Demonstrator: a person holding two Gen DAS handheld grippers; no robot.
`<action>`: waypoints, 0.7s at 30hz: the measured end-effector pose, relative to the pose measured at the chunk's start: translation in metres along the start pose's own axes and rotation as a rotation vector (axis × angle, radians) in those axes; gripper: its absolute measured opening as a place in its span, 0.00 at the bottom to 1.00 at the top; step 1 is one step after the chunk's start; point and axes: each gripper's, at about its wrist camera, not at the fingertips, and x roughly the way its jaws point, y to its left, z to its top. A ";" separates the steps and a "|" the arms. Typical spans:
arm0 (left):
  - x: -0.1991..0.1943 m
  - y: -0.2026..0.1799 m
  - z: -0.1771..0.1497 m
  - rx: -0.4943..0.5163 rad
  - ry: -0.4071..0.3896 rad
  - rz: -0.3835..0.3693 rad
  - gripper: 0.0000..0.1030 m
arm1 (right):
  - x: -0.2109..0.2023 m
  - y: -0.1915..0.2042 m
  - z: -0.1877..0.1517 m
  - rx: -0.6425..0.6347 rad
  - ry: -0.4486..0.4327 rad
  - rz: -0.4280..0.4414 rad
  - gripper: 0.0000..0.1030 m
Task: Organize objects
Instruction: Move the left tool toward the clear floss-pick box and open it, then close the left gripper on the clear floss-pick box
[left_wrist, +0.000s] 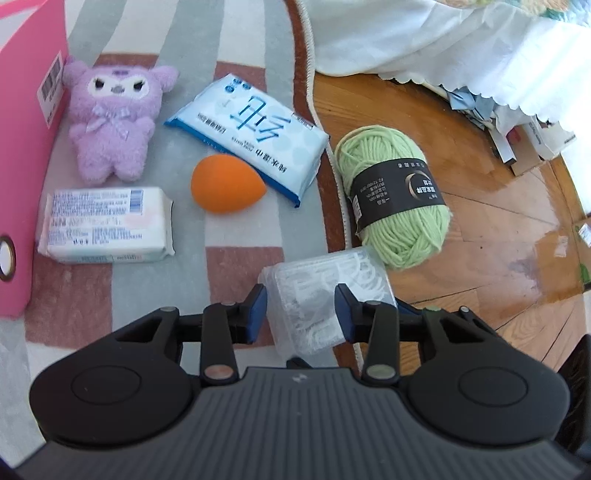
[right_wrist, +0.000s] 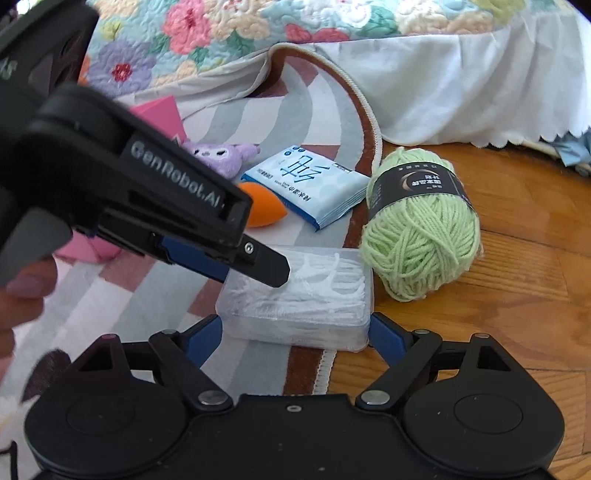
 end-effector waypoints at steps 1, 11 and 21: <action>0.002 0.002 0.000 -0.022 0.014 -0.010 0.43 | 0.001 -0.001 0.000 0.006 0.001 0.004 0.88; 0.000 -0.001 -0.007 -0.016 -0.022 0.006 0.44 | 0.000 -0.003 0.001 0.053 0.009 -0.002 0.79; -0.004 0.007 -0.010 -0.048 -0.007 0.014 0.45 | -0.003 0.002 -0.001 0.058 0.023 0.033 0.79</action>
